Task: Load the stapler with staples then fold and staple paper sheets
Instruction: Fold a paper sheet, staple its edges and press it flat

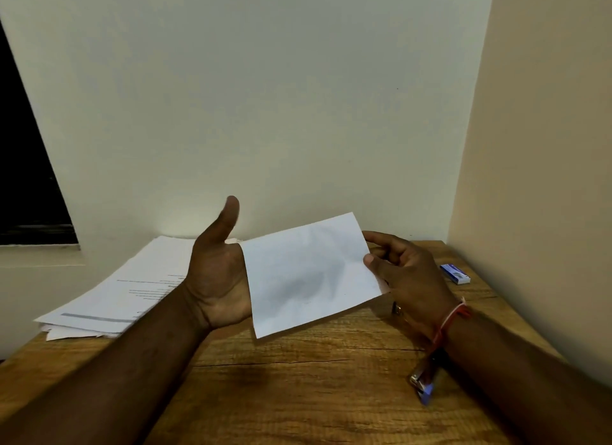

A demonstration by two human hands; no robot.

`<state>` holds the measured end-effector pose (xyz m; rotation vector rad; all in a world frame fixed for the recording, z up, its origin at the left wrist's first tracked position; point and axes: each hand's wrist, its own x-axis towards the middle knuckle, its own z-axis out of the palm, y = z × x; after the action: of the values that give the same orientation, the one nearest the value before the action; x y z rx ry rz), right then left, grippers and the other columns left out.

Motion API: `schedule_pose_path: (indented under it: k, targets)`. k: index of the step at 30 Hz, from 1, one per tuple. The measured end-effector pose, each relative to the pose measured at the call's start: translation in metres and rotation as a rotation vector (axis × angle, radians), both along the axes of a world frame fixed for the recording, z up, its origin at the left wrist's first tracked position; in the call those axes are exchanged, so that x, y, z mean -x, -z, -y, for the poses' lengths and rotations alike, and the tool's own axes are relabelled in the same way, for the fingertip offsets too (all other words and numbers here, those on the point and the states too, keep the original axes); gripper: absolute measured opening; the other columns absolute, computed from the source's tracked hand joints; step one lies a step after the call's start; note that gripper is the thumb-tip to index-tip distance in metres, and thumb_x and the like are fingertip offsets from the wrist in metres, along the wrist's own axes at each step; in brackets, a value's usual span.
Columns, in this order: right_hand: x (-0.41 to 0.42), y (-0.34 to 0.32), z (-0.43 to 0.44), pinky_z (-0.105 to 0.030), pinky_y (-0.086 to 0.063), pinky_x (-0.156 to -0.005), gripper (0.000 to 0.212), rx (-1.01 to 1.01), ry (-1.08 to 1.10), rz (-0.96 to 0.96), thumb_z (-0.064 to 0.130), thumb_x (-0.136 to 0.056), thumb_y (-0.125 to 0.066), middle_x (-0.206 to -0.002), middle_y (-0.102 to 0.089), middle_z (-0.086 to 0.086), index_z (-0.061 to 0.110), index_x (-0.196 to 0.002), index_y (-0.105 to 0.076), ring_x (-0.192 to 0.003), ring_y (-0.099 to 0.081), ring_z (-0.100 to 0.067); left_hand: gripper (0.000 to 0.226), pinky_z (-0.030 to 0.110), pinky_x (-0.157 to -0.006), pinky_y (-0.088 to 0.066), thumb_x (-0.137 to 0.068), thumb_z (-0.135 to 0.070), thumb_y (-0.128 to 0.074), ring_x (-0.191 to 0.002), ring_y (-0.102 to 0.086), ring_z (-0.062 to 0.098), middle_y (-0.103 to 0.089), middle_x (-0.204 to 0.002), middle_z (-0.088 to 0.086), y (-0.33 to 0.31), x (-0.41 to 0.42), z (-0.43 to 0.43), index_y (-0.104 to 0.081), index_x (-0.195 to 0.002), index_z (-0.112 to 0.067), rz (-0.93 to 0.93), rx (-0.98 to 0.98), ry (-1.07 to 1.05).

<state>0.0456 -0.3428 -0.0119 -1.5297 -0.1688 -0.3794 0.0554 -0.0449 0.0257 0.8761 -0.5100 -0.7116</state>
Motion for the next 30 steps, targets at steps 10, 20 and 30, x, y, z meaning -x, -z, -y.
schedule_pose_path:
  k: [10,20,30]
  targets:
    - [0.006,-0.007,-0.004,-0.047,-0.066,-0.091,0.031,-0.095,0.093,0.093,0.034,-0.113,-0.055,-0.115,-0.084,-0.002,0.024,-0.126,-0.081,-0.105,-0.080,-0.026,0.118,0.055,-0.123,-0.047,-0.087,-0.088,-0.061,-0.146,-0.060,0.043,-0.057,-0.163,0.022,0.000,0.000,-0.003,-0.047,-0.167,-0.003,0.058,0.039,0.006]
    - [0.006,-0.011,0.007,-0.068,-0.043,-0.121,0.056,-0.174,-0.216,-0.045,0.045,-0.092,-0.083,-0.134,-0.074,-0.025,0.002,-0.128,-0.076,-0.130,-0.066,-0.050,0.122,0.057,-0.128,-0.037,-0.086,-0.088,-0.063,-0.150,-0.053,0.045,-0.053,-0.166,0.022,0.000,-0.002,-0.010,-0.041,-0.170,-0.003,0.077,0.049,0.081]
    - [0.009,-0.014,0.001,-0.051,-0.064,-0.100,0.036,-0.230,-0.206,-0.101,0.027,-0.105,-0.064,-0.129,-0.079,-0.018,0.008,-0.134,-0.073,-0.121,-0.075,-0.042,0.061,0.046,-0.117,-0.055,-0.115,-0.049,-0.045,-0.136,-0.071,0.036,-0.077,-0.139,0.020,-0.011,-0.001,-0.006,-0.079,-0.132,-0.002,0.194,-0.029,-0.124]
